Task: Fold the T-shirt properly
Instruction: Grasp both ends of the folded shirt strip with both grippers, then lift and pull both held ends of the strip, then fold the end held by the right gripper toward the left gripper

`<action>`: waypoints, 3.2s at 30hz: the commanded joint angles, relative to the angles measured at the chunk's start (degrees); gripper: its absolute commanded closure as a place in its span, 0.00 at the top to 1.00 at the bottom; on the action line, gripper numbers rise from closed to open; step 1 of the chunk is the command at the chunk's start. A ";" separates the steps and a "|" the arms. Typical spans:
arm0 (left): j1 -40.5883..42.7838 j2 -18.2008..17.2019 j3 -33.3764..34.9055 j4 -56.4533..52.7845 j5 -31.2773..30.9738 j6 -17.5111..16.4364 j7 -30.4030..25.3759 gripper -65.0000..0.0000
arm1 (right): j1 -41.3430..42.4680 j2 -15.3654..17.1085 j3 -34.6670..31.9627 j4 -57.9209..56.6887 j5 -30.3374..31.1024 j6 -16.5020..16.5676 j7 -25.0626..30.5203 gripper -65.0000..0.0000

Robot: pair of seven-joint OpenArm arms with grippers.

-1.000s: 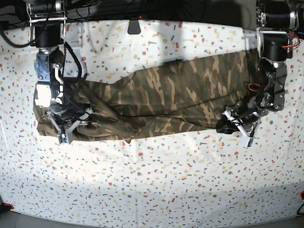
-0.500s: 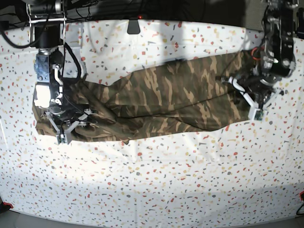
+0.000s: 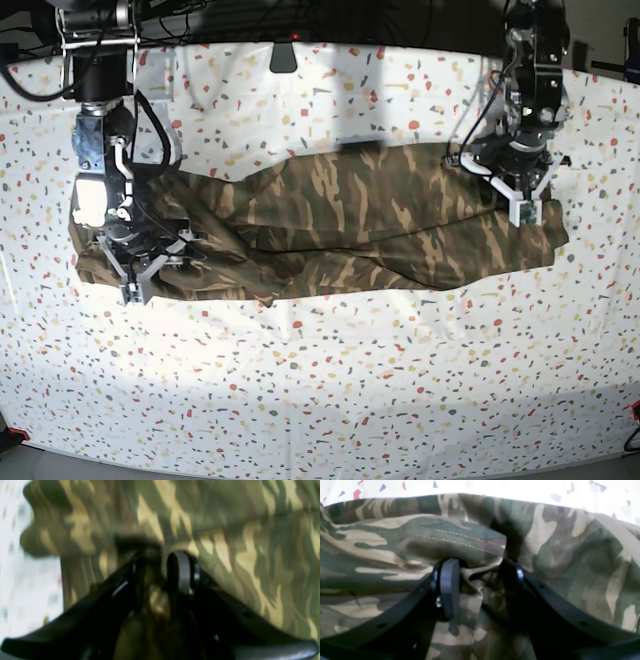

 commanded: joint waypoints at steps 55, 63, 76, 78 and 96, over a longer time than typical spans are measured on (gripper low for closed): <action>-16.02 -12.35 0.22 -28.46 -5.99 -20.81 39.60 0.29 | 9.94 3.69 0.09 4.81 5.03 14.64 -3.69 0.42; -16.02 -16.92 0.22 -22.69 -10.97 -20.83 43.25 0.29 | 9.92 3.67 0.09 5.40 9.29 15.45 -6.23 0.42; -16.02 -22.73 0.22 -10.38 -10.99 -20.81 42.05 0.29 | 9.94 3.56 0.09 16.76 46.75 22.24 -34.10 0.42; -16.00 -22.69 0.22 -9.57 -11.02 -20.81 41.81 0.29 | 9.94 3.54 0.09 18.78 49.42 22.24 -34.01 0.42; -16.02 -22.73 0.22 -8.52 -10.99 -20.81 27.08 0.29 | 10.91 -14.88 -3.41 10.69 3.87 22.24 4.85 0.42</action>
